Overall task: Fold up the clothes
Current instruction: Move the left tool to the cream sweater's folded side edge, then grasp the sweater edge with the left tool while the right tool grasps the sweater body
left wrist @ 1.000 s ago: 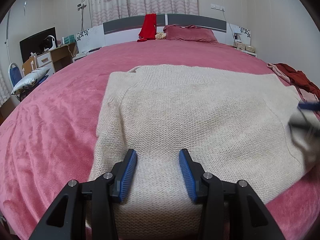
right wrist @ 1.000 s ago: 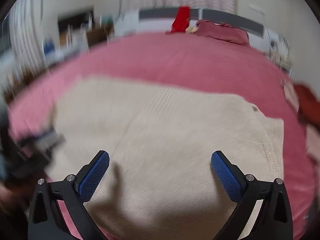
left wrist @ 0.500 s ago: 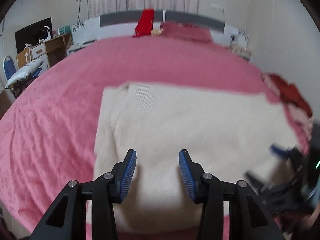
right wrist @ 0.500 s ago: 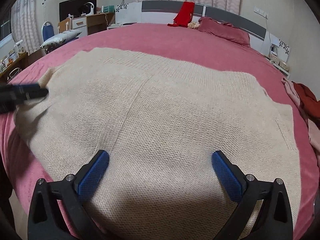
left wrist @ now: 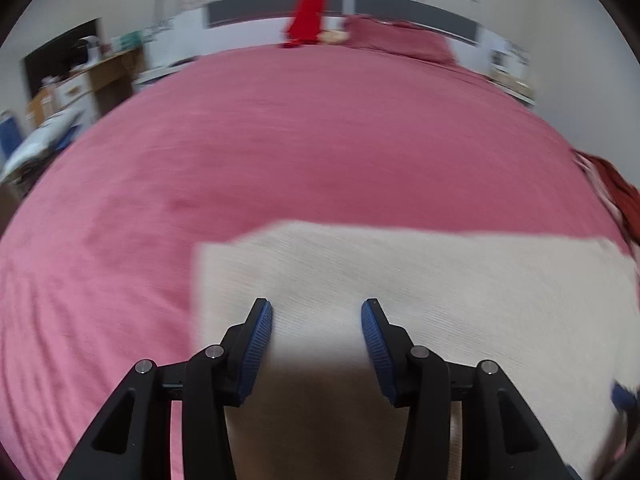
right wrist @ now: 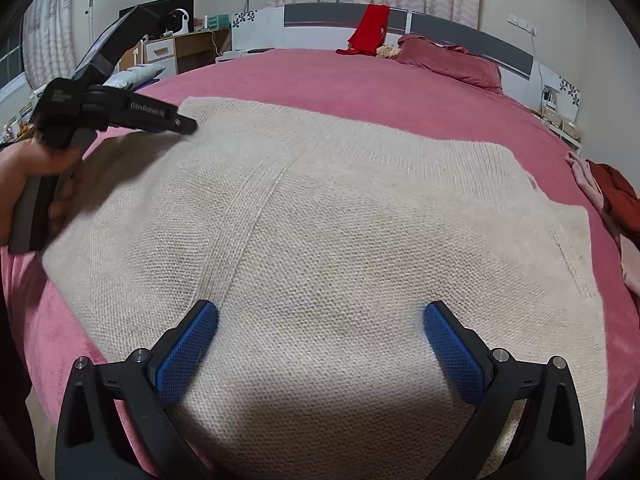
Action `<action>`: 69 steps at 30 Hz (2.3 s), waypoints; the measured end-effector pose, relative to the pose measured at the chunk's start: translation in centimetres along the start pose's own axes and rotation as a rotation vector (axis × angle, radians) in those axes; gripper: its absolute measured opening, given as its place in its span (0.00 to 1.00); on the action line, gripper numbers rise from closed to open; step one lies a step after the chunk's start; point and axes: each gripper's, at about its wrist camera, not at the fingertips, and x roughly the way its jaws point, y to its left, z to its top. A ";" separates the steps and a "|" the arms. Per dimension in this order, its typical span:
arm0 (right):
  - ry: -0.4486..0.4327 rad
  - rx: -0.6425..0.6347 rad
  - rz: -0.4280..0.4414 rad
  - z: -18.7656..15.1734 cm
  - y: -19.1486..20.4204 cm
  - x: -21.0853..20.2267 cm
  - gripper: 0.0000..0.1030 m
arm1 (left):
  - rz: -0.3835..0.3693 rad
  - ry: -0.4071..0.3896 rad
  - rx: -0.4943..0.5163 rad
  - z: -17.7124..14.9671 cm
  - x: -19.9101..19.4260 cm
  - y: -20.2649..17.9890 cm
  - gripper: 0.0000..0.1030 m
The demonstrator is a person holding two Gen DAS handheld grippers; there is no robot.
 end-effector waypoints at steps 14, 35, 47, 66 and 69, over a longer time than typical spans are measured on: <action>0.030 0.027 0.062 0.7 -6.8 1.2 1.00 | -0.156 -0.166 -0.152 -2.6 -6.4 6.9 0.54; 0.189 0.876 0.510 -2.7 -39.6 2.3 1.00 | -0.329 0.023 -0.284 -4.8 -3.7 8.9 0.54; 0.351 0.662 0.580 -2.0 -33.2 6.0 0.35 | -0.364 0.028 -0.287 -4.7 -4.0 9.0 0.54; 0.298 0.692 0.549 -0.8 -33.8 6.3 0.26 | -0.612 0.112 -0.296 -3.1 -1.8 10.0 0.54; 0.290 0.691 0.550 -1.0 -33.8 6.3 0.26 | -0.564 0.112 -0.264 -2.8 -2.0 10.1 0.54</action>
